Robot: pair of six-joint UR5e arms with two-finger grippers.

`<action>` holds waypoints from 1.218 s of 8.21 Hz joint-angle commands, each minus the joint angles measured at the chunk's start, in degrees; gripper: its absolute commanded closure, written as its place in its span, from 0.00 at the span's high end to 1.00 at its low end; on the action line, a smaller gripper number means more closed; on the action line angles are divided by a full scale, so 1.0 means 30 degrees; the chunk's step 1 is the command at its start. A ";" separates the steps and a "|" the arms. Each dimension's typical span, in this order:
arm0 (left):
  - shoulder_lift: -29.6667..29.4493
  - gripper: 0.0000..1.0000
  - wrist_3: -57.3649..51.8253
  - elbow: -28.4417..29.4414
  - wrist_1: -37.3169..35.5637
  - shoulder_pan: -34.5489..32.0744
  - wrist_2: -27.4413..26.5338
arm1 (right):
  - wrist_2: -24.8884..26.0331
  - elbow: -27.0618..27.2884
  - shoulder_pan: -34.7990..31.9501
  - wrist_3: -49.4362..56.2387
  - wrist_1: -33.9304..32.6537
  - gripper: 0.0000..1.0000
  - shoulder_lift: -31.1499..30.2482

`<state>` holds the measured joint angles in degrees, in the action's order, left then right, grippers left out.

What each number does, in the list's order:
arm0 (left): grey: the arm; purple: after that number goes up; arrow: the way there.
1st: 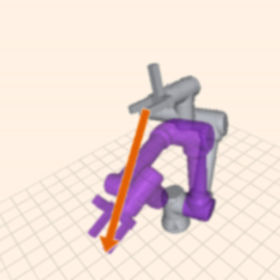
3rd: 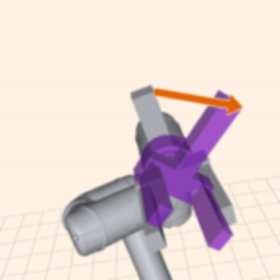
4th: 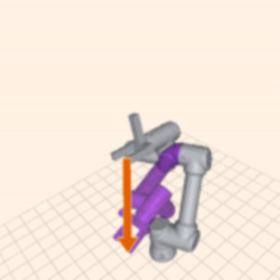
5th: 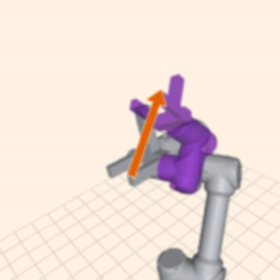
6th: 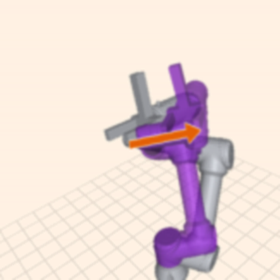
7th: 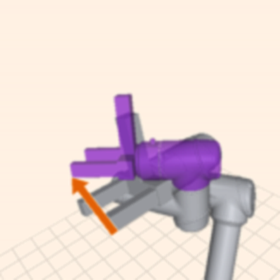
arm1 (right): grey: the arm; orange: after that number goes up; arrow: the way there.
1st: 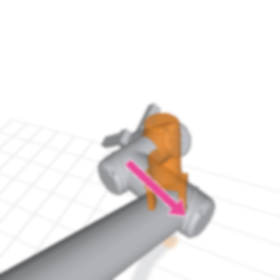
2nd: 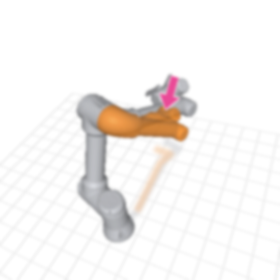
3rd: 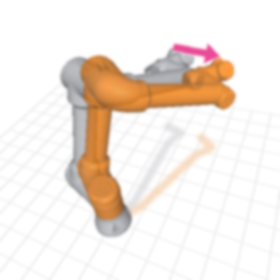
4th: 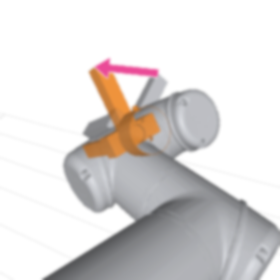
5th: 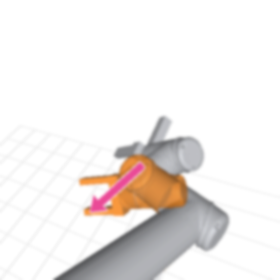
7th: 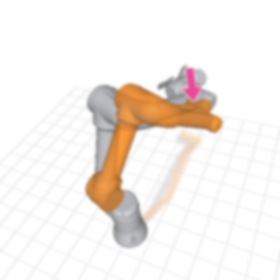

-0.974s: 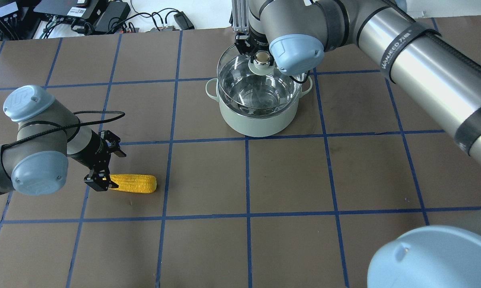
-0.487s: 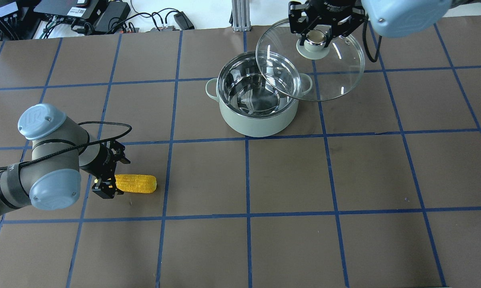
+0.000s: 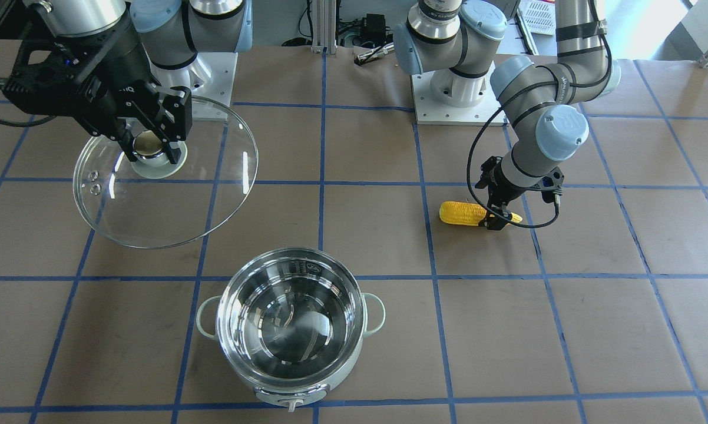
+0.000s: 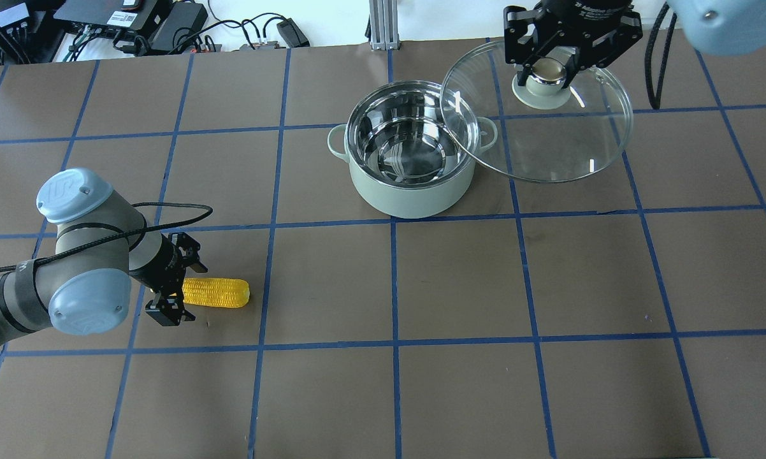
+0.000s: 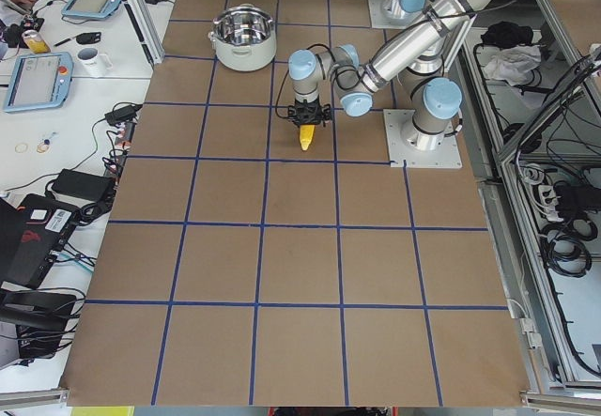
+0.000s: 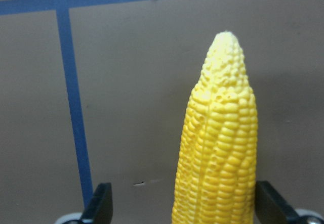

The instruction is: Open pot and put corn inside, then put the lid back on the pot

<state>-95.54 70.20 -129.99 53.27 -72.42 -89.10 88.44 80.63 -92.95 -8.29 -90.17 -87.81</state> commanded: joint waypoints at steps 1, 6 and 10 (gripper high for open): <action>-0.0291 0.89 -0.0050 -0.0001 0.0056 -0.0059 -0.0828 | -0.0008 0.0075 0.0075 0.0301 0.0878 0.31 -0.0438; -0.0234 0.00 0.0562 0.0232 0.0113 -0.0059 0.0169 | 0.0080 0.0134 0.0075 0.1063 0.0849 0.30 -0.0468; 0.0207 0.00 0.2696 0.3816 0.2673 -0.0932 0.0723 | 0.0080 0.0134 0.0075 0.1063 0.0819 0.29 -0.0468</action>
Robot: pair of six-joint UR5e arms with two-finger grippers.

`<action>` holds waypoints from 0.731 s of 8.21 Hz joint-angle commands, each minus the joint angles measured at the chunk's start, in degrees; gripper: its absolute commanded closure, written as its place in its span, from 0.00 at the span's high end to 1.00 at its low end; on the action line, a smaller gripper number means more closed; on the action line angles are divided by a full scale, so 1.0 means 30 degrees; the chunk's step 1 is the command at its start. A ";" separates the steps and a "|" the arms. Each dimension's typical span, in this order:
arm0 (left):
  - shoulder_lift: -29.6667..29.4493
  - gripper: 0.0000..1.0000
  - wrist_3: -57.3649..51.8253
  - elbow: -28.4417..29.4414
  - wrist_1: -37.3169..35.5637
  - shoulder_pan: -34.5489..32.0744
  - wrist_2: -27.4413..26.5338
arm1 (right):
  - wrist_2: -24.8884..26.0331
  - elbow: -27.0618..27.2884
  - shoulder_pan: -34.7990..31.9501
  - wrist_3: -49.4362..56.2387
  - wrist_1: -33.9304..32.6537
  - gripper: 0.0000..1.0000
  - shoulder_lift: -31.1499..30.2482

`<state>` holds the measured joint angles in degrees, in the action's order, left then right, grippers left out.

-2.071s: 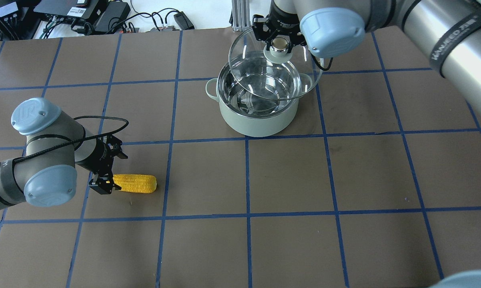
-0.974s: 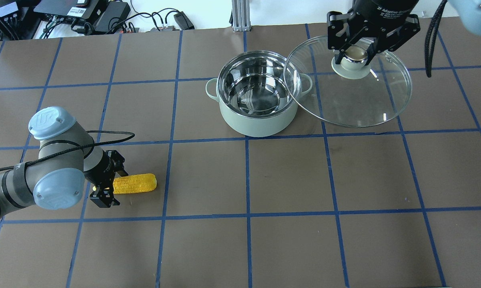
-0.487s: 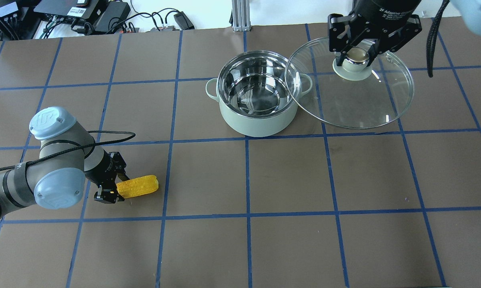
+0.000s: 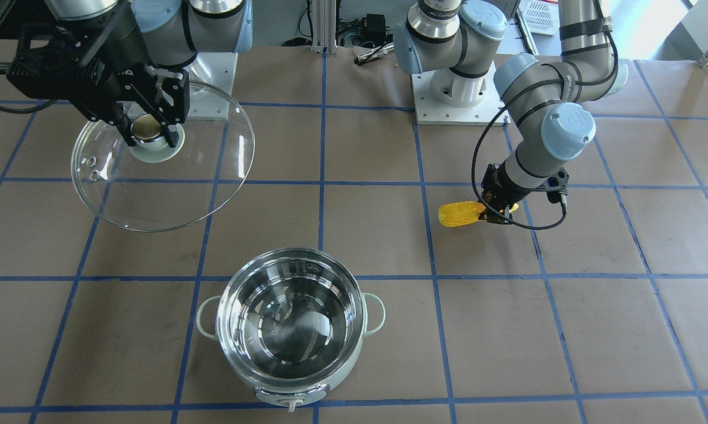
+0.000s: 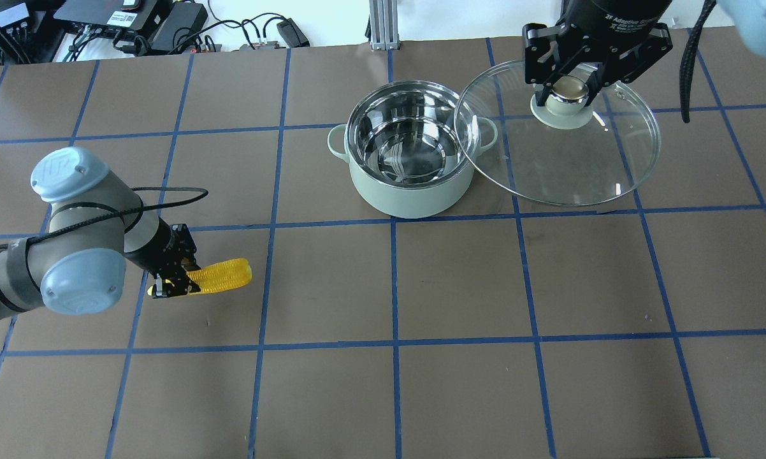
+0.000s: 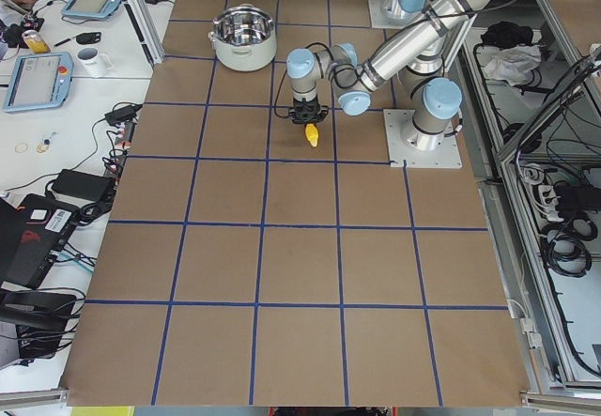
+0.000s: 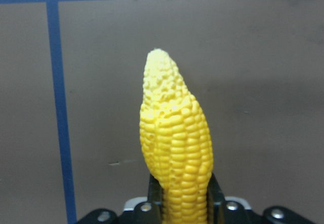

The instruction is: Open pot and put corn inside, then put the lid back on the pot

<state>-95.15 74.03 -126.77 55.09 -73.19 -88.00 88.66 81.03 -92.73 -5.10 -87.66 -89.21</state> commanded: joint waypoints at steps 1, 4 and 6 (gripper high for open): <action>-0.0126 0.00 0.1689 0.5230 0.4753 -0.1031 0.0416 | -0.0023 0.0001 0.0000 0.0001 -0.0017 0.28 -0.0001; -0.0275 0.00 0.2360 0.9318 0.7007 -0.1790 0.1764 | 0.0006 0.0001 0.0000 0.0001 -0.0017 0.26 -0.0001; -0.0449 0.00 0.4782 1.1484 0.7678 -0.4274 0.1735 | 0.0006 0.0001 0.0000 0.0001 -0.0046 0.25 -0.0001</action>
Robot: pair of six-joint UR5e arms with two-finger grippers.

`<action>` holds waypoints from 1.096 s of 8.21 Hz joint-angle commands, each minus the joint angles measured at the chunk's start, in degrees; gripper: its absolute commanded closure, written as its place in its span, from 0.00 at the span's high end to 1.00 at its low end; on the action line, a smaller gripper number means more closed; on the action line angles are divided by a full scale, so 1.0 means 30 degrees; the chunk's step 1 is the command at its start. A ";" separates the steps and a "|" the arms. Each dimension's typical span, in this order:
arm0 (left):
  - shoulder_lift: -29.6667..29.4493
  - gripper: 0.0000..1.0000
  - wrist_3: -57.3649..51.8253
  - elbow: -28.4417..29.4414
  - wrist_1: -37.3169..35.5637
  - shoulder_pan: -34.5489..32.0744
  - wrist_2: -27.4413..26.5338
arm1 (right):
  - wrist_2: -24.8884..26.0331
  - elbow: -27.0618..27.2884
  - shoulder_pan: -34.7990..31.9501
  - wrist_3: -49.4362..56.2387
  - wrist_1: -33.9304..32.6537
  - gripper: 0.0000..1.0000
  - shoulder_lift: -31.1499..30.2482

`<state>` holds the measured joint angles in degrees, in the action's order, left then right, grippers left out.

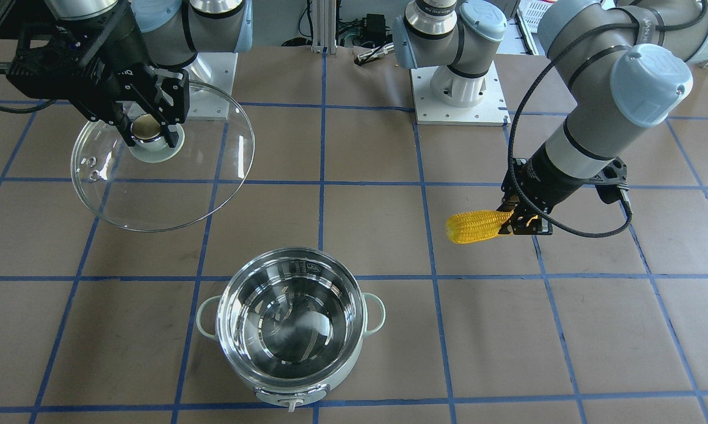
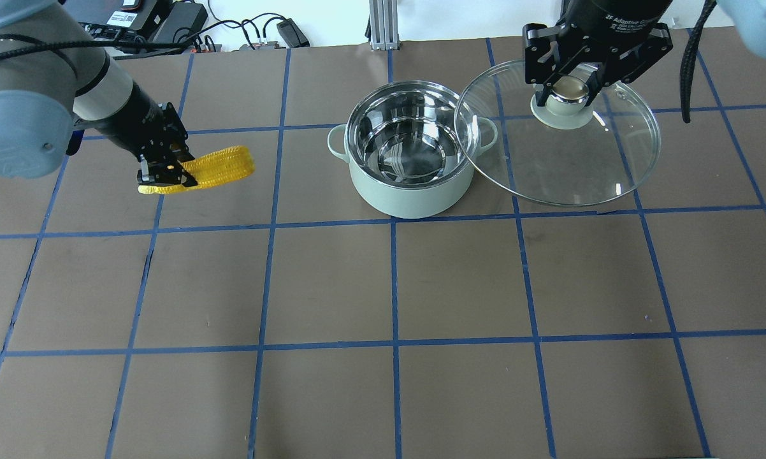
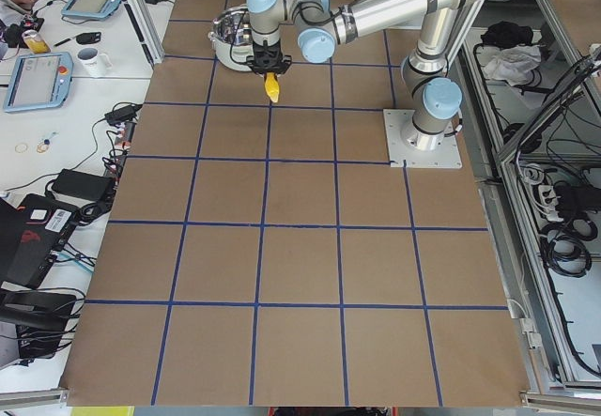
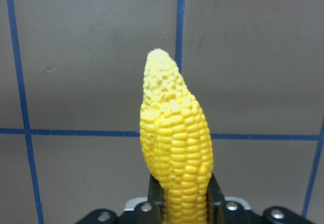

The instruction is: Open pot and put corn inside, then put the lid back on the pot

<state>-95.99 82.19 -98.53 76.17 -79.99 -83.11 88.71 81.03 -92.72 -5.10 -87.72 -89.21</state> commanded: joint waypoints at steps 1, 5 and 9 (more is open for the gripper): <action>-0.0695 0.00 0.3321 0.3213 0.0655 -0.3032 0.0133 | -0.0010 0.0000 0.0000 0.0000 0.0001 0.24 0.0000; -0.4906 0.00 0.5615 0.7605 0.0481 -0.6962 -0.0188 | -0.0010 0.0000 0.0029 0.0000 0.0031 0.18 -0.0029; -0.8664 0.00 0.6673 1.0518 0.0392 -0.9047 -0.1860 | 0.0019 0.0000 0.0669 0.0494 0.0292 0.15 -0.0058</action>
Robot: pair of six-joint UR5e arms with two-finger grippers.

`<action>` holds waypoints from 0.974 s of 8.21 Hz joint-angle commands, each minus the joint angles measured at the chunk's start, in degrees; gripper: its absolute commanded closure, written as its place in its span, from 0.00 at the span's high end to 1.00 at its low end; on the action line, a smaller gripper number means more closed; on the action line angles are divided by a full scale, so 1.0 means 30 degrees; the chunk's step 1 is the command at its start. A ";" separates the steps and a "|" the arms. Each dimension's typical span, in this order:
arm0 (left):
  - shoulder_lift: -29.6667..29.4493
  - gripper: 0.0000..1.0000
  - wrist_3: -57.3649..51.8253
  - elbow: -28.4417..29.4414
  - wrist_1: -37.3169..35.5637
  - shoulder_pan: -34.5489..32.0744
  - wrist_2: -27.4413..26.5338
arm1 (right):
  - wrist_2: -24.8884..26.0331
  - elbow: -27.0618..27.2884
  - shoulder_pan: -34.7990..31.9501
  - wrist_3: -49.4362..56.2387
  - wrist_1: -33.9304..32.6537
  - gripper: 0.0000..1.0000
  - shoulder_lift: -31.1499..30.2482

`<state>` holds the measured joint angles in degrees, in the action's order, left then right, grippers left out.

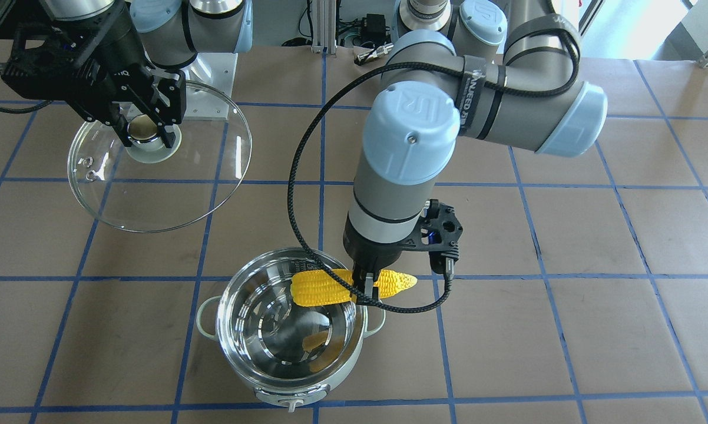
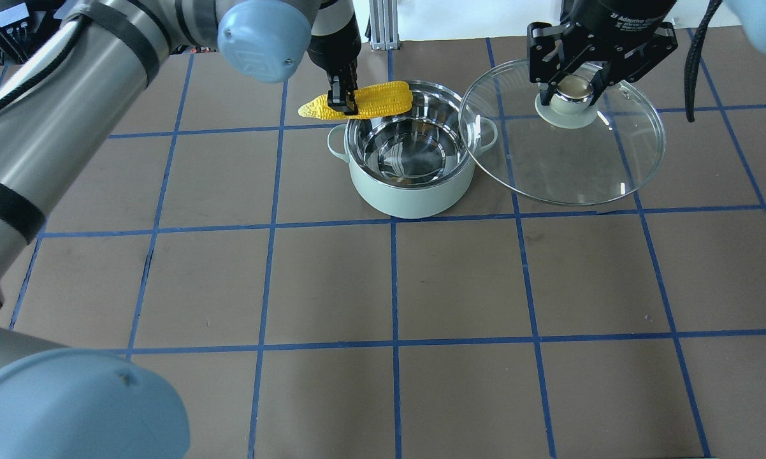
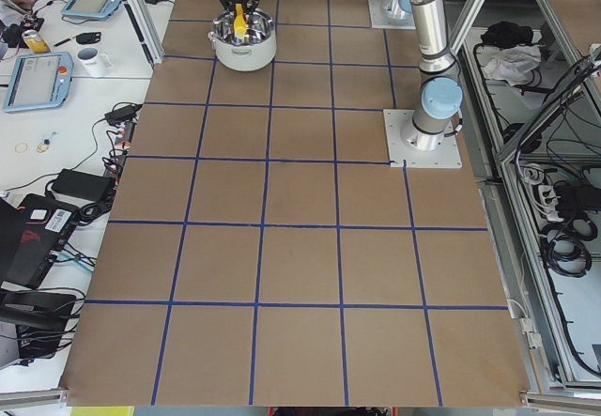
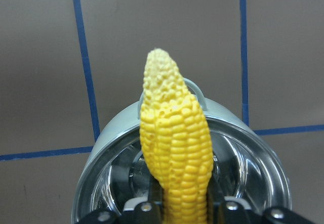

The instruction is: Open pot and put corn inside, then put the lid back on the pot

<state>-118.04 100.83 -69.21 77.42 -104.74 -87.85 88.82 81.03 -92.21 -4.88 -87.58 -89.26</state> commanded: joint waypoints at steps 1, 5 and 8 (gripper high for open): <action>-0.1464 0.00 0.0374 0.0658 -0.0056 -0.0946 -0.0132 | -0.0104 0.0000 0.0849 0.1033 0.0537 0.15 -0.0158; -0.2429 0.00 0.0461 0.0716 -0.1136 -0.1882 -0.0159 | -0.0164 0.0029 0.0882 0.1069 0.0745 0.14 -0.0189; -0.3046 0.00 0.0520 0.0745 -0.2100 -0.2148 -0.0101 | -0.0193 0.0029 0.0882 0.1157 0.0687 0.14 -0.0189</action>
<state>-126.08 102.23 -67.07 73.61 -110.62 -88.30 88.32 81.12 -89.56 -1.56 -85.42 -89.82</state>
